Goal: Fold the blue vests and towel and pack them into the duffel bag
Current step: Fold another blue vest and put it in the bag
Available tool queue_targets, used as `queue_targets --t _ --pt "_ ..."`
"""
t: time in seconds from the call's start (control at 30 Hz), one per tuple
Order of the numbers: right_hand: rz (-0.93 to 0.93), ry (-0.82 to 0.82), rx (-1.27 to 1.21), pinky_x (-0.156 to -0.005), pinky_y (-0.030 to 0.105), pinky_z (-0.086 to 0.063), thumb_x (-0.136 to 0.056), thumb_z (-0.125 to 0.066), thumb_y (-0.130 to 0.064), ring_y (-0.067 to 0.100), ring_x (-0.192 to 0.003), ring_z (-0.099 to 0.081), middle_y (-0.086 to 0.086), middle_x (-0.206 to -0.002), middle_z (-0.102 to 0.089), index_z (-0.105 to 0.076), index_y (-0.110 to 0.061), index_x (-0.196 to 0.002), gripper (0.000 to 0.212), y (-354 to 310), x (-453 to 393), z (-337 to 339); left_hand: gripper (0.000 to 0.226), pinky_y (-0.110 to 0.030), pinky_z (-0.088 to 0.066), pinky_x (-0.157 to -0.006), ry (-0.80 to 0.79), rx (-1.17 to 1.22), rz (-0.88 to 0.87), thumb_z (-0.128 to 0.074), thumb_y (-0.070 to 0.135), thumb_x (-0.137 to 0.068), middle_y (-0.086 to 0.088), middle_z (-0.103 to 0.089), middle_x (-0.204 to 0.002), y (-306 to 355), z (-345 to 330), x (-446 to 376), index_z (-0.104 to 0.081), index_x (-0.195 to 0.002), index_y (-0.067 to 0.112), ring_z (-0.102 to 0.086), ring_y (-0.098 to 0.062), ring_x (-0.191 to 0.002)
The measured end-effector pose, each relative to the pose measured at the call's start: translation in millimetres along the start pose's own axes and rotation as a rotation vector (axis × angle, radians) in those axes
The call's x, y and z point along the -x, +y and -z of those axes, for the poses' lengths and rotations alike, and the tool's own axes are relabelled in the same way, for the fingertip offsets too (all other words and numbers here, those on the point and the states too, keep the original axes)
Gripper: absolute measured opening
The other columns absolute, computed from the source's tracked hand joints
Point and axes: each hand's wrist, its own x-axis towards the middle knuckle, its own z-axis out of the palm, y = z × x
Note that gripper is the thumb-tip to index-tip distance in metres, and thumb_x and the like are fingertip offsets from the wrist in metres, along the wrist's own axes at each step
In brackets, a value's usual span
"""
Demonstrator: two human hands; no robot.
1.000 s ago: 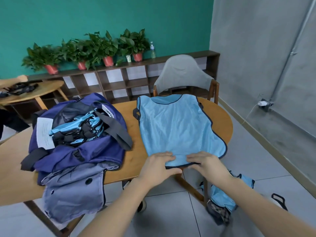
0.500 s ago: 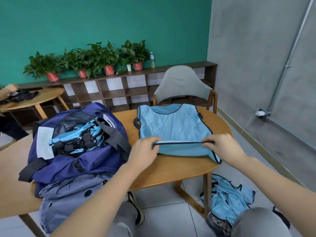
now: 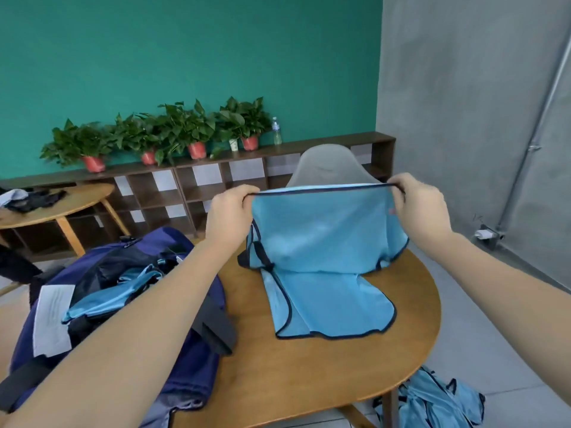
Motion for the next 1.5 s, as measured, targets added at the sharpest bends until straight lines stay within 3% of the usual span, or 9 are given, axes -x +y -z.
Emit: queue_targets --t 0.1,0.23,0.37,0.57,0.7,0.9,1.03,1.23,1.5 --pt "0.11 0.02 0.031 -0.071 0.042 -0.055 -0.099 -0.058 -0.019 0.034 -0.087 -0.068 0.008 -0.098 -0.072 -0.064 -0.016 -0.112 0.015 -1 34 -6 0.026 -0.027 -0.051 -0.092 -0.067 0.006 -0.096 -0.058 0.005 -0.096 0.0 -0.075 -0.11 -3 -17 35 -0.075 -0.113 0.014 -0.067 -0.016 -0.099" --pt "0.175 -0.523 0.256 -0.074 0.035 -0.05 -0.096 -0.062 -0.038 0.019 -0.103 -0.056 -0.008 -0.092 -0.061 -0.07 -0.027 -0.103 0.015 42 100 -33 0.027 -0.034 -0.053 -0.094 -0.643 -0.107 -0.075 -0.058 0.01 -0.095 0.009 -0.072 -0.113 -32 -54 110 -0.075 -0.11 0.025 -0.064 -0.011 -0.105" --pt "0.23 -0.803 0.279 -0.091 0.031 -0.044 -0.09 -0.069 -0.042 0.008 -0.101 -0.049 -0.012 -0.09 -0.064 -0.068 -0.023 -0.083 0.02 74 138 -47 0.018 -0.037 -0.052 -0.083 -0.886 -0.173 -0.047 -0.058 0.025 -0.095 0.005 -0.072 -0.095 -46 -69 149 -0.075 -0.093 0.017 -0.062 -0.012 -0.089" --pt "0.347 -0.817 0.224 -0.066 0.03 -0.048 -0.1 -0.054 -0.014 0.016 -0.072 -0.054 -0.009 -0.088 -0.049 -0.039 -0.025 -0.093 0.019 68 152 -41 0.027 -0.039 -0.049 -0.067 -0.833 -0.163 -0.035 -0.053 0.033 -0.101 0.003 -0.062 -0.072 -39 -64 158 -0.059 -0.078 0.019 -0.056 -0.013 -0.066" --pt "0.662 -0.684 0.293 -0.043 0.022 -0.03 -0.063 -0.069 0.013 0.015 -0.056 -0.052 -0.004 -0.101 -0.058 -0.049 -0.023 -0.089 0.048 69 149 -45 0.008 -0.043 -0.043 -0.06 -0.769 -0.108 0.034 -0.044 0.014 -0.102 -0.003 -0.055 -0.071 -37 -61 152 -0.041 -0.1 0.022 -0.046 -0.019 -0.059" --pt "0.643 -0.653 0.248 -0.083 0.032 -0.057 -0.093 -0.057 -0.03 0.015 -0.1 -0.061 -0.007 -0.105 -0.069 -0.072 -0.025 -0.114 0.026 67 153 -42 0.039 -0.038 -0.047 -0.067 -0.757 -0.053 -0.104 -0.043 -0.011 -0.084 0.01 -0.047 -0.075 -41 -58 158 -0.047 -0.075 0.027 -0.046 -0.015 -0.07" --pt "0.68 -0.672 0.232 -0.099 0.035 -0.05 -0.097 -0.044 -0.063 0.014 -0.114 -0.057 -0.008 -0.116 -0.065 -0.072 -0.026 -0.117 0.05 58 163 -45 0.036 -0.031 -0.05 -0.089 -0.864 -0.064 -0.085 -0.044 0.001 -0.096 0.014 -0.061 -0.101 -38 -60 168 -0.074 -0.101 0.019 -0.057 -0.007 -0.094" --pt "0.809 -0.659 0.217 -0.08 0.031 -0.055 -0.103 -0.034 -0.039 0.013 -0.092 -0.065 -0.008 -0.1 -0.068 -0.072 -0.023 -0.099 0.042 63 167 -54 0.052 -0.029 -0.046 -0.101 -0.893 -0.164 -0.19 -0.05 0.058 -0.098 0.009 -0.062 -0.128 -33 -59 185 -0.064 -0.134 0.023 -0.052 -0.01 -0.121" --pt "0.433 -0.575 -0.026 -0.086 0.025 -0.053 -0.102 -0.037 -0.053 0.008 -0.088 -0.064 -0.01 -0.096 -0.069 -0.074 -0.021 -0.102 0.049 54 166 -48 0.074 -0.031 -0.05 -0.072 -0.716 -0.476 -0.216 -0.03 0.083 -0.089 0.007 -0.068 -0.093 -10 -76 191 -0.071 -0.1 0.023 -0.063 -0.014 -0.087"
